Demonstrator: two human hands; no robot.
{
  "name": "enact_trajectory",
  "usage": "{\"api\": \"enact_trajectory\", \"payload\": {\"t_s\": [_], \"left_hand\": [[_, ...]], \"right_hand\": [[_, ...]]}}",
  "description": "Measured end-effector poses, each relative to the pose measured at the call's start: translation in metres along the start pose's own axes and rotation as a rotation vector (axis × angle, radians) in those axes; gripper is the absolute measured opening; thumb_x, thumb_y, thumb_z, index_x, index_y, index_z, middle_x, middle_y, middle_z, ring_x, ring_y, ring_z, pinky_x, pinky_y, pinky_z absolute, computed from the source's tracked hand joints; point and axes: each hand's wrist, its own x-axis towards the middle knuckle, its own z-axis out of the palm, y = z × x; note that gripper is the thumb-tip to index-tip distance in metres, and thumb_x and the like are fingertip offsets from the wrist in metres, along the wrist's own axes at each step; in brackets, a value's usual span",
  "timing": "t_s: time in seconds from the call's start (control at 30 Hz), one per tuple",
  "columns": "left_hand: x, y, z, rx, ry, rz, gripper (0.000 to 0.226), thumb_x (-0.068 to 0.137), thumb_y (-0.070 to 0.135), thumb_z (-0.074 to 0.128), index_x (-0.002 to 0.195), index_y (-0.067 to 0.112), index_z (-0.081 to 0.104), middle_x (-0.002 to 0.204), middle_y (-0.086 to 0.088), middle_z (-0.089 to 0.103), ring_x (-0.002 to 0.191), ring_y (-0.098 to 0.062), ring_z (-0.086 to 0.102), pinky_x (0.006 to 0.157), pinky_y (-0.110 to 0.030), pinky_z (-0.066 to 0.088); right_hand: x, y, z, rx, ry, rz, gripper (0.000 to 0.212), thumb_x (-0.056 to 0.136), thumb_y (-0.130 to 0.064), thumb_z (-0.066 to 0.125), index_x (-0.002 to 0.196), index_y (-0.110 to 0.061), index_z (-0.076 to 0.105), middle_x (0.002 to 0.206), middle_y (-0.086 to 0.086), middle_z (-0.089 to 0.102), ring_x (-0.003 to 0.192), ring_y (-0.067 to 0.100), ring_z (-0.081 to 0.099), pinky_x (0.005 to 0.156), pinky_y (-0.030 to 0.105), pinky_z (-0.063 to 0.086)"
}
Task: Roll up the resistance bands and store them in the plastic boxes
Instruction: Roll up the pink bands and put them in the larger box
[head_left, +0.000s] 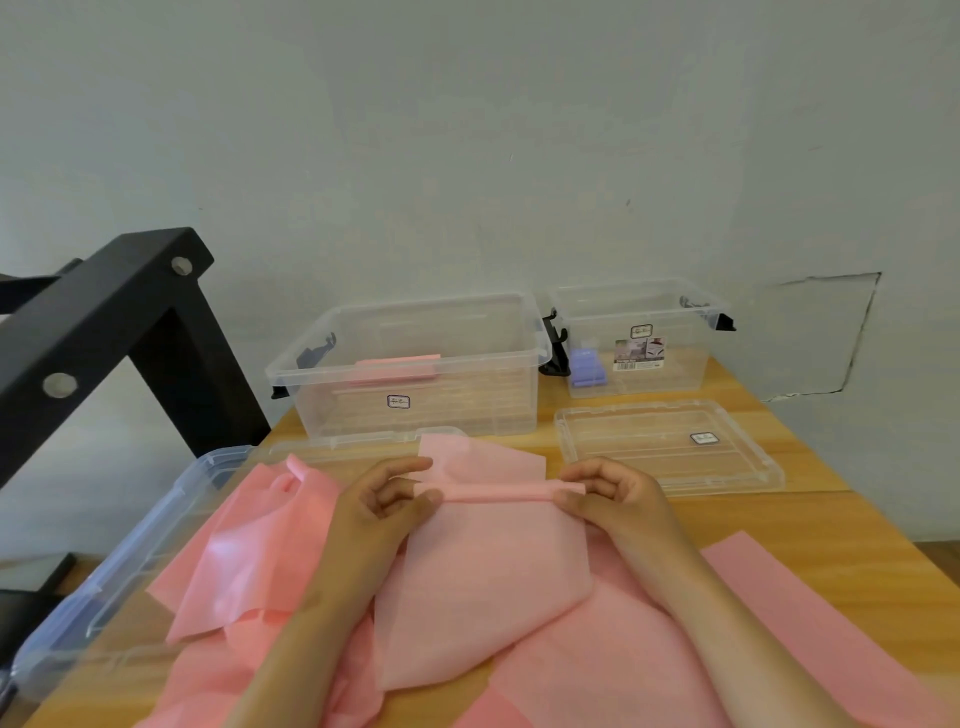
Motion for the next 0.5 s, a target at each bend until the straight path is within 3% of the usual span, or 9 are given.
{"api": "enact_trajectory", "payload": {"t_s": [0.07, 0.23, 0.33, 0.5], "left_hand": [[0.0004, -0.0003, -0.0005, -0.012, -0.004, -0.016, 0.022, 0.081, 0.001, 0.07, 0.099, 0.013, 0.07, 0.071, -0.005, 0.06, 0.064, -0.012, 0.053, 0.055, -0.016, 0.043], [-0.0006, 0.0012, 0.0015, 0.004, -0.036, 0.005, 0.001, 0.088, 0.004, 0.063, 0.088, 0.004, 0.063, 0.065, -0.004, 0.058, 0.053, -0.009, 0.046, 0.046, -0.016, 0.037], [-0.0016, 0.0037, 0.0, -0.025, -0.058, -0.023, 0.002, 0.09, 0.006, 0.06, 0.089, 0.005, 0.061, 0.065, -0.007, 0.054, 0.054, -0.013, 0.043, 0.045, -0.019, 0.035], [-0.0007, 0.0015, -0.0014, -0.071, -0.04, -0.048, 0.015, 0.088, 0.001, 0.06, 0.079, 0.012, 0.067, 0.074, 0.002, 0.06, 0.058, -0.009, 0.048, 0.052, -0.021, 0.037]], "right_hand": [[0.0004, 0.0008, 0.0, -0.042, 0.01, -0.013, 0.015, 0.078, -0.002, 0.073, 0.087, -0.014, 0.073, 0.078, 0.006, 0.07, 0.072, 0.013, 0.063, 0.065, 0.017, 0.047], [-0.0015, -0.0007, 0.0032, -0.04, -0.019, -0.052, 0.008, 0.085, -0.002, 0.066, 0.083, -0.01, 0.068, 0.071, 0.007, 0.065, 0.062, 0.009, 0.057, 0.056, 0.015, 0.044], [-0.0019, -0.0024, 0.0028, 0.028, -0.03, -0.027, 0.009, 0.085, -0.001, 0.065, 0.085, -0.009, 0.068, 0.066, 0.002, 0.066, 0.056, 0.006, 0.056, 0.052, 0.015, 0.043], [0.0003, 0.0012, 0.0004, 0.018, -0.029, 0.035, 0.014, 0.079, 0.005, 0.069, 0.086, -0.007, 0.071, 0.069, 0.006, 0.062, 0.059, 0.008, 0.056, 0.056, 0.013, 0.044]]}}
